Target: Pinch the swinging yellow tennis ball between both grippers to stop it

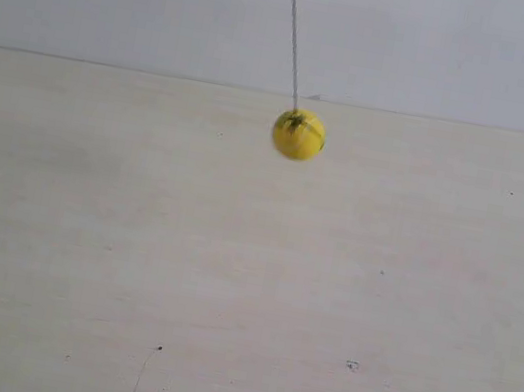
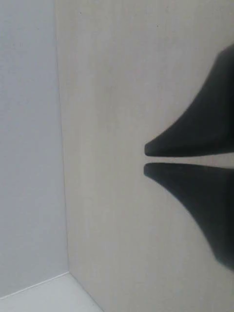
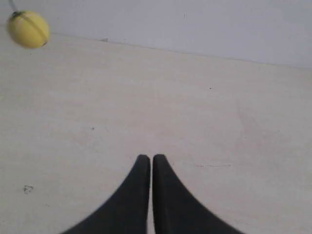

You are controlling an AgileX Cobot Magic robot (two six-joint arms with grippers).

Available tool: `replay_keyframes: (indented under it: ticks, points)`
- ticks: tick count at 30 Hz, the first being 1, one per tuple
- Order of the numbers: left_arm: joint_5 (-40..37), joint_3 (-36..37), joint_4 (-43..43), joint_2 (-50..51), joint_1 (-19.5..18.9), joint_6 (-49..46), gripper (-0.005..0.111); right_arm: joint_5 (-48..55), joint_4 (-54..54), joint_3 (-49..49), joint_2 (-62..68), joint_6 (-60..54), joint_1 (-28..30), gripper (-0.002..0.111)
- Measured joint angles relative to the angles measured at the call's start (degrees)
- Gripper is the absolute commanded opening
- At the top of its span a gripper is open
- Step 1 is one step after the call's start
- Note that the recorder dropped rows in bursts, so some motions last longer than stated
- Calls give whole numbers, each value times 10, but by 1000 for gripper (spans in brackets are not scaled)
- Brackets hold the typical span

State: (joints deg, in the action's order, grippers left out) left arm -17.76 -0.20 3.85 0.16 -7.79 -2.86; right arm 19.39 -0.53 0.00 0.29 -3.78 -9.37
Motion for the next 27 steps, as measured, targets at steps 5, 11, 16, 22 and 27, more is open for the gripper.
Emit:
replay_keyframes:
  ticks: [5,11,16,22,27]
  points:
    - [0,0,0,0,0,0,5,-28,-7,0,0,-40,0,0]
    - [0,0,0,0,0,0,5,-151,-19,0,0,-87,0,0]
    - [0,0,0,0,0,0,5,-212,-20,0,0,-39,0,0]
    - [7,0,25,0,0,-25,5,-232,-20,0,0,74,0,0]
    - [54,0,127,0,0,-86,5,-236,-20,0,0,92,0,0]
